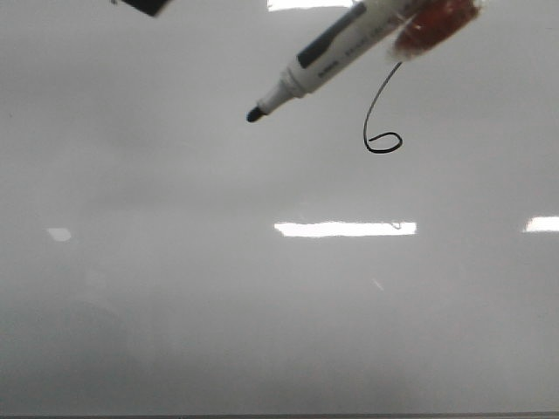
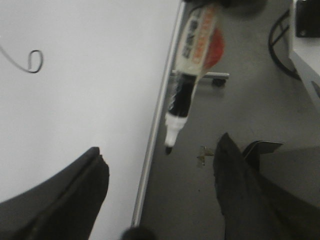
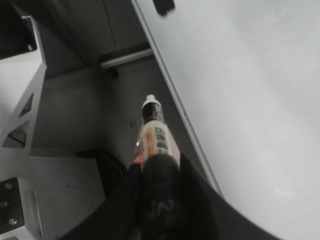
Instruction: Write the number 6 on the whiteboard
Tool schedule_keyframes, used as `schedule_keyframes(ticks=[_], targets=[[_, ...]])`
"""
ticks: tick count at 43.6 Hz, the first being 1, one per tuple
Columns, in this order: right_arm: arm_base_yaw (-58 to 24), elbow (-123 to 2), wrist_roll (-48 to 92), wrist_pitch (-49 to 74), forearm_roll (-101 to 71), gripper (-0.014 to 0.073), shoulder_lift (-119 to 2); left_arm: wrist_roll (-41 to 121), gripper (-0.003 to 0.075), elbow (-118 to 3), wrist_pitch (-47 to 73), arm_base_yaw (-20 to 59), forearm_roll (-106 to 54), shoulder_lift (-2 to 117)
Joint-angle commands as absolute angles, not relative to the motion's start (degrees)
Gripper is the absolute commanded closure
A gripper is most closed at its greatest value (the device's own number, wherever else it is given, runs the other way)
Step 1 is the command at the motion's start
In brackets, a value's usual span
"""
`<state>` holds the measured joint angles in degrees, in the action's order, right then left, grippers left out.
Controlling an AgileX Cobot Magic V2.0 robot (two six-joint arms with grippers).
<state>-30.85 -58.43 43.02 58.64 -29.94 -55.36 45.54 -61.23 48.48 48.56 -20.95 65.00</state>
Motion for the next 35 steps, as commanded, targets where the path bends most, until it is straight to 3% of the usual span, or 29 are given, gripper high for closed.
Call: schedule_keyframes(ticks=[1, 16, 30, 35], targets=[[-31.7, -60.3, 43.9, 55.6, -33.1, 0.0651, -54.7, 46.3, 0.0279, -63.9, 44.1, 52.0, -22.8, 67.0], [-31.8, -60.3, 43.9, 55.9, -33.2, 0.0651, -54.7, 46.3, 0.03, -64.1, 40.4, 55.7, -22.9, 72.7], [-31.8, -60.3, 43.9, 56.3, -33.2, 0.0645, -54.7, 46.3, 0.0607, -64.1, 39.4, 55.7, -22.9, 72.7], [-31.8, -60.3, 43.9, 56.3, -33.2, 0.0552, -54.7, 46.3, 0.0657, -64.1, 39.4, 55.7, -22.9, 72.7]])
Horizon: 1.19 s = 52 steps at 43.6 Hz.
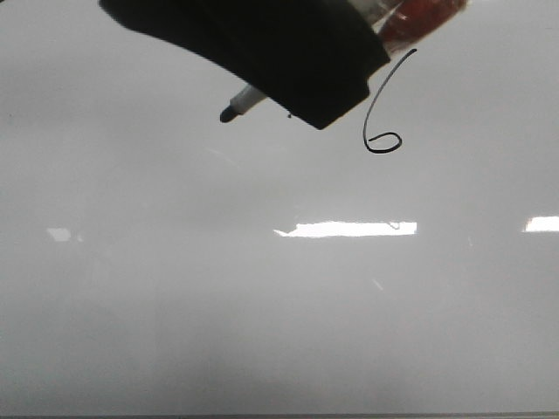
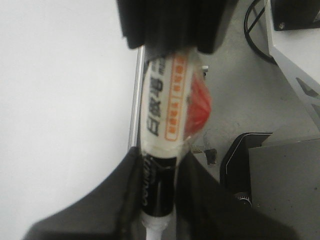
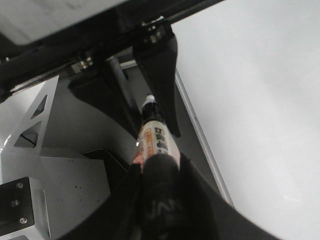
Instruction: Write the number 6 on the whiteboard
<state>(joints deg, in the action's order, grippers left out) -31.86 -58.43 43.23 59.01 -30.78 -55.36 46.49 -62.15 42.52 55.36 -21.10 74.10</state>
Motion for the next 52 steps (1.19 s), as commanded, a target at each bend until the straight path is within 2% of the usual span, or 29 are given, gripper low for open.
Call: schedule_keyframes(ticks=[1, 7, 10, 13, 20, 26, 38, 46, 52], targets=[[-31.8, -60.3, 43.9, 56.4, -33.2, 0.0505, -54.7, 46.3, 0.0665, -64.1, 39.4, 55.7, -22.9, 72.7], [-31.8, -60.3, 43.9, 56.3, -33.1, 0.0207, -54.7, 46.3, 0.0682, -64.1, 39.4, 55.7, -22.8, 72.7], [-31.8, -60.3, 43.9, 56.4, -32.2, 0.0111, -54.7, 46.3, 0.0682, -64.1, 39.7, 55.7, -21.8, 72.7], [-31.4, -60.6, 42.5, 57.0, -29.0, 0.0066, -54.4, 45.4, 0.0682, -64.1, 40.6, 55.3, -19.9, 72.6], [-27.8, -62.5, 34.4, 58.7, -20.1, 0.0064, -50.9, 34.9, 0.0682, -64.1, 42.7, 51.7, -10.0, 70.9], [-23.8, -62.9, 28.5, 58.8, -15.0, 0.0064, -47.1, 22.9, 0.0682, -64.1, 45.4, 45.5, 1.3, 68.7], [-21.5, -62.9, 28.0, 59.6, -14.8, 0.0064, -45.4, -2.1, 0.0682, -62.7, 49.7, 23.9, 17.4, 67.6], [-21.5, -62.9, 28.0, 59.6, -14.8, 0.0064, -45.4, -11.1, 0.0682, -56.0, 37.7, 8.5, 17.6, 67.6], [-21.5, -62.9, 28.0, 59.6, -14.8, 0.0064, -45.4, -13.2, 0.0682, -51.3, 25.4, 1.8, 14.5, 67.6]])
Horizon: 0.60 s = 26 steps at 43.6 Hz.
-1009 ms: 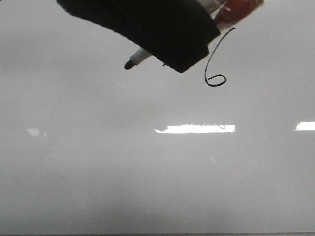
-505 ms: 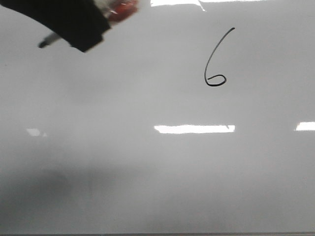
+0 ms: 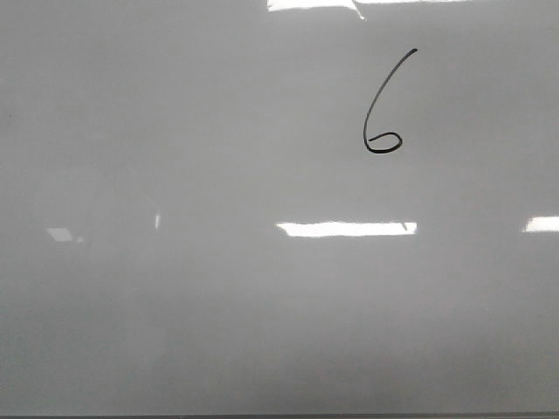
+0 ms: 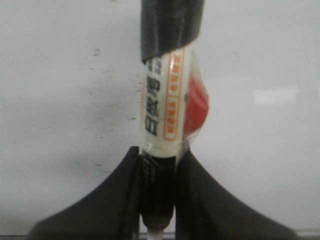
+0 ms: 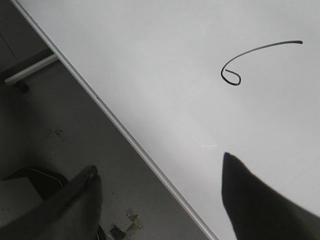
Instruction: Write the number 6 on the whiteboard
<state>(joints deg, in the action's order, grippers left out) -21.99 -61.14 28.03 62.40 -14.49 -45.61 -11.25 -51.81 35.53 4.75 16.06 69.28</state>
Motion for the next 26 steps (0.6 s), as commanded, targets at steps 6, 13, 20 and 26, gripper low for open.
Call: schedule_keyframes(ticks=[6, 13, 20, 26], targets=[[-21.5, -62.9, 28.0, 59.5, -14.8, 0.0064, -45.4, -13.2, 0.0682, -49.7, 17.9, -0.7, 12.2, 68.8], [-21.5, -62.9, 28.0, 59.5, -14.8, 0.0064, -45.4, -13.2, 0.0682, -49.7, 14.3, -0.7, 12.2, 72.2], [-21.5, -62.9, 28.0, 59.6, -14.8, 0.0064, -45.4, -13.2, 0.0682, -49.8, 12.4, -0.7, 12.2, 76.6], [-21.5, -62.9, 28.0, 59.6, -14.8, 0.0064, -45.4, -13.2, 0.0681, -49.8, 10.6, -0.7, 12.2, 79.9]])
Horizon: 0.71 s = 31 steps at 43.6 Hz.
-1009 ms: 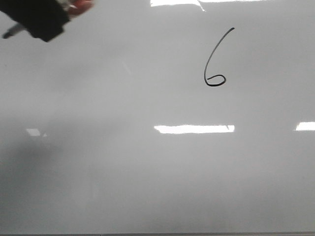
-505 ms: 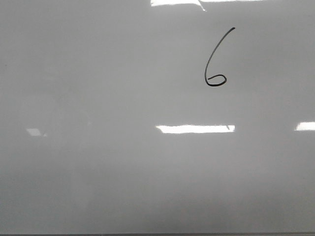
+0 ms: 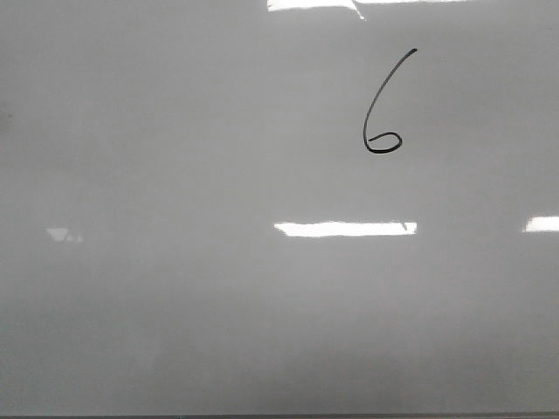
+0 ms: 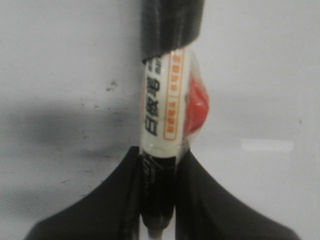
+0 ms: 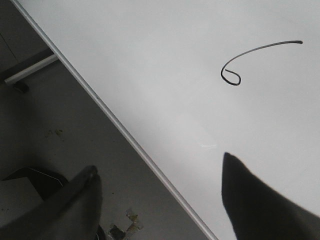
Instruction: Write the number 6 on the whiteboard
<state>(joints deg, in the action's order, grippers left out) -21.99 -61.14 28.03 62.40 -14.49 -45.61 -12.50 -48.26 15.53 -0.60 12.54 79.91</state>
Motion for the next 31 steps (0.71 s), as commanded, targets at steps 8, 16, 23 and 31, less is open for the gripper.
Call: schedule_keyframes(ticks=[8, 16, 23, 31], targets=[[-21.5, -62.9, 28.0, 60.0, -14.8, 0.0064, -45.4, -13.2, 0.0627, -49.8, 9.6, -0.7, 12.2, 82.8], [-21.5, -62.9, 27.5, 60.0, -14.8, 0.0064, -45.4, -13.2, 0.0325, -49.8, 9.3, -0.7, 12.2, 83.5], [-21.5, -62.9, 24.6, 60.0, -14.7, 0.0064, -45.4, -13.1, 0.0242, -51.4, 13.0, -0.7, 12.4, 82.0], [-21.5, -62.9, 14.5, 60.0, -11.4, 0.0065, -45.4, -7.6, 0.0251, -56.2, 25.7, 0.1, 12.5, 76.4]])
